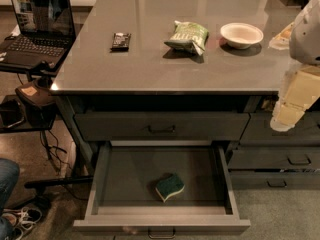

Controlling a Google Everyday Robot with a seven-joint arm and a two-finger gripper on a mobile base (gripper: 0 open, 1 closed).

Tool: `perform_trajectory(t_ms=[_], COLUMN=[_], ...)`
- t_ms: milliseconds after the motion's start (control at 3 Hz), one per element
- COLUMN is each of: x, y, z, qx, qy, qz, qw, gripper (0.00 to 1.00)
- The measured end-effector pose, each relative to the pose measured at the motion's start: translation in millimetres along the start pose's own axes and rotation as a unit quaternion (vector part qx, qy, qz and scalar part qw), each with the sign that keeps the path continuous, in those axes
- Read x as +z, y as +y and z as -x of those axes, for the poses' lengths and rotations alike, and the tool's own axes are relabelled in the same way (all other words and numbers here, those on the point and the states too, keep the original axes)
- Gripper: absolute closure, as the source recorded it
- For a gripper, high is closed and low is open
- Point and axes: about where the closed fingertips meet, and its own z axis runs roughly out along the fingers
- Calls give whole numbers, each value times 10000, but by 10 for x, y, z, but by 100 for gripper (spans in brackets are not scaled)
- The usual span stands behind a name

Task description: Pick sponge from middle drawer and place on counter

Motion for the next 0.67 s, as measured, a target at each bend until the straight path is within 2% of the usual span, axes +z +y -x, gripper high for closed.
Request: perform_trajectory(t_ms=[333,667], x=[-2,376], y=[1,112], z=[9,16], qx=[-13,-123], qy=[-31,-258], qz=[-44,117], qw=[10000,9995], gripper=[0,0])
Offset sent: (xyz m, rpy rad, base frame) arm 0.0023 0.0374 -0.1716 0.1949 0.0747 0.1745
